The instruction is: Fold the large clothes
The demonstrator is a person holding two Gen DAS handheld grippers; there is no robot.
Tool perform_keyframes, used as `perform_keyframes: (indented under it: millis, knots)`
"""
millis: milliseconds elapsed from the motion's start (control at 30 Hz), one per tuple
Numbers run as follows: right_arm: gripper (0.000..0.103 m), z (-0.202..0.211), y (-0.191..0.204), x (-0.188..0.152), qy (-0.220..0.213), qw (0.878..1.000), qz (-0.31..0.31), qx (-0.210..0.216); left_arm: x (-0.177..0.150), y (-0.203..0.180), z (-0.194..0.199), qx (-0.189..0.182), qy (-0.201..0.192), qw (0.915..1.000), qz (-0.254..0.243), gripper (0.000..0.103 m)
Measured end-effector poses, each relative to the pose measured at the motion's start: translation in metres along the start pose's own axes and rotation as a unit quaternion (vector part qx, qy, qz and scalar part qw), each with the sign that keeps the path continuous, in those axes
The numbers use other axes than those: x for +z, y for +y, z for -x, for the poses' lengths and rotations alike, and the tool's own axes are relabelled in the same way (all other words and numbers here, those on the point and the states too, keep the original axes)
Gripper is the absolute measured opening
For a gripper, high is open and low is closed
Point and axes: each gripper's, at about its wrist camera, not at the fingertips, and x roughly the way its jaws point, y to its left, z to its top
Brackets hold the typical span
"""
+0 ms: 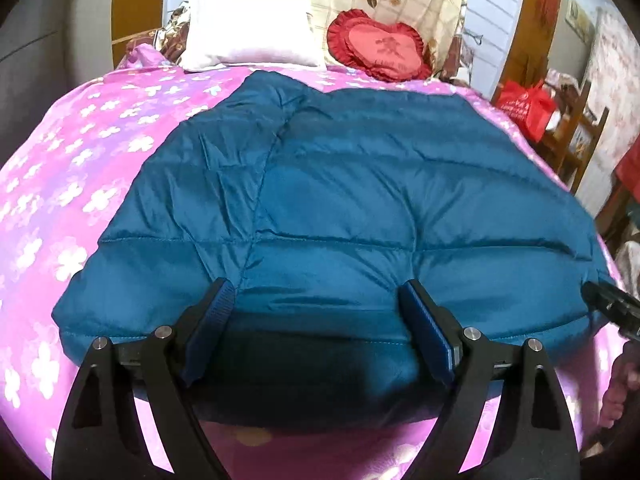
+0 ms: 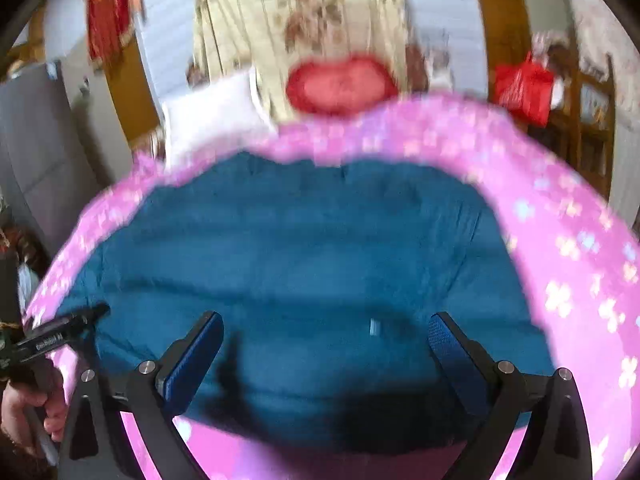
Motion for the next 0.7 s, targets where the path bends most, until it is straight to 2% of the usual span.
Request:
perform_keyframes:
  millis: [200, 300, 400, 500, 700]
  knots:
    - [0.102, 0.012, -0.003, 0.006, -0.01, 1.0, -0.002, -0.004, -0.005, -0.001, -0.002, 0.017, -0.005, 0.9998, 0.001, 0.086]
    - [0.102, 0.045, -0.007, 0.013, -0.083, 0.996, 0.007, -0.035, -0.006, -0.001, -0.002, 0.016, -0.004, 0.9999, 0.001, 0.086]
    - [0.102, 0.068, -0.015, 0.013, -0.124, 0.989, 0.008, -0.075, -0.006, -0.001, -0.002, 0.017, -0.004, 0.9998, 0.001, 0.087]
    - [0.102, 0.07, -0.034, 0.014, -0.118, 0.988, -0.016, -0.099, -0.006, -0.001, -0.002, 0.016, -0.004, 0.9999, 0.002, 0.087]
    - [0.102, 0.06, -0.073, 0.012, -0.081, 0.988, -0.078, -0.102, -0.007, -0.003, -0.002, 0.015, -0.005, 0.9999, 0.002, 0.087]
